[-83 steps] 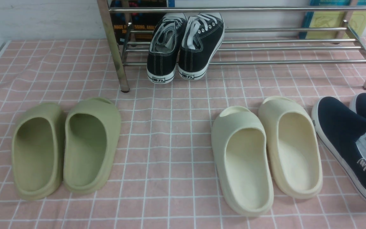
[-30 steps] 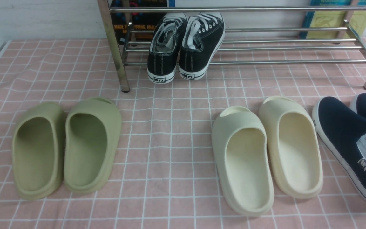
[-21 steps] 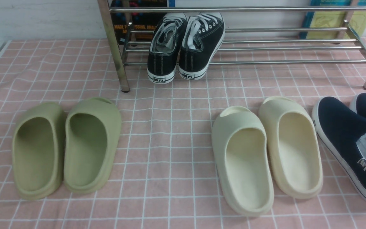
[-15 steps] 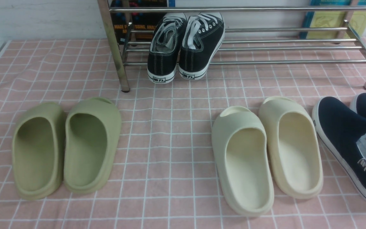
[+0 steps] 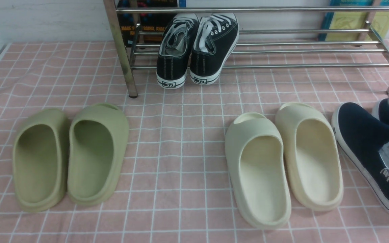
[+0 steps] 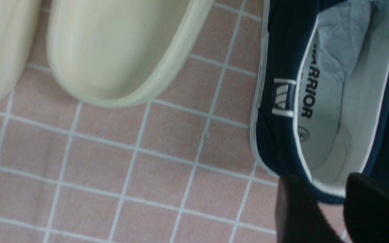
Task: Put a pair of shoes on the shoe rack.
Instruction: Use the right arm to grab the shoe closest to it
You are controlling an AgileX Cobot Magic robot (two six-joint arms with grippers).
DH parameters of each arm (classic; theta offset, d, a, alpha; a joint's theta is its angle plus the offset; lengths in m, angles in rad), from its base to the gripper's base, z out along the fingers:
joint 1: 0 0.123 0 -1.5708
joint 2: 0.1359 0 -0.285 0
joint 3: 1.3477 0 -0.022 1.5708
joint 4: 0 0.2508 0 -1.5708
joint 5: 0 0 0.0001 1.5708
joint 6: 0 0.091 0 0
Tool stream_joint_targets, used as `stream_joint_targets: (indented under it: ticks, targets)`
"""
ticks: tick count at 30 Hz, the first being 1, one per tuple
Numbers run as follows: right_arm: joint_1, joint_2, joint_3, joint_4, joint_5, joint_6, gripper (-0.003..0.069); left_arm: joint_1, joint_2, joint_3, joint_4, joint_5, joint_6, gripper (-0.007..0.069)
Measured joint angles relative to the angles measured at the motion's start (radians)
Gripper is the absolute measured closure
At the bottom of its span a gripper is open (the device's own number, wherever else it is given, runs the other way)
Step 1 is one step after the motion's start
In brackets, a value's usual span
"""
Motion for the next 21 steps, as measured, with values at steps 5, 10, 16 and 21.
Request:
stream_joint_targets:
  ticks: [5, 10, 16, 21]
  targets:
    - [0.000, 0.155, -0.002, -0.024, -0.083, 0.001, 0.0225, 0.000, 0.000, 0.000, 0.000, 0.000, 0.000, 0.0464]
    - [0.000, 0.278, -0.003, -0.044, -0.122, 0.005, 0.0296, 0.000, 0.000, 0.000, 0.000, 0.000, 0.000, 0.0459]
    - [0.000, 0.278, -0.016, -0.042, -0.091, 0.023, 0.0629, 0.000, 0.000, 0.000, 0.000, 0.000, 0.000, 0.0458]
    - [0.027, 0.162, -0.116, -0.020, 0.067, 0.024, 0.0638, 0.000, 0.000, 0.000, 0.002, 0.000, 0.000, 0.0457]
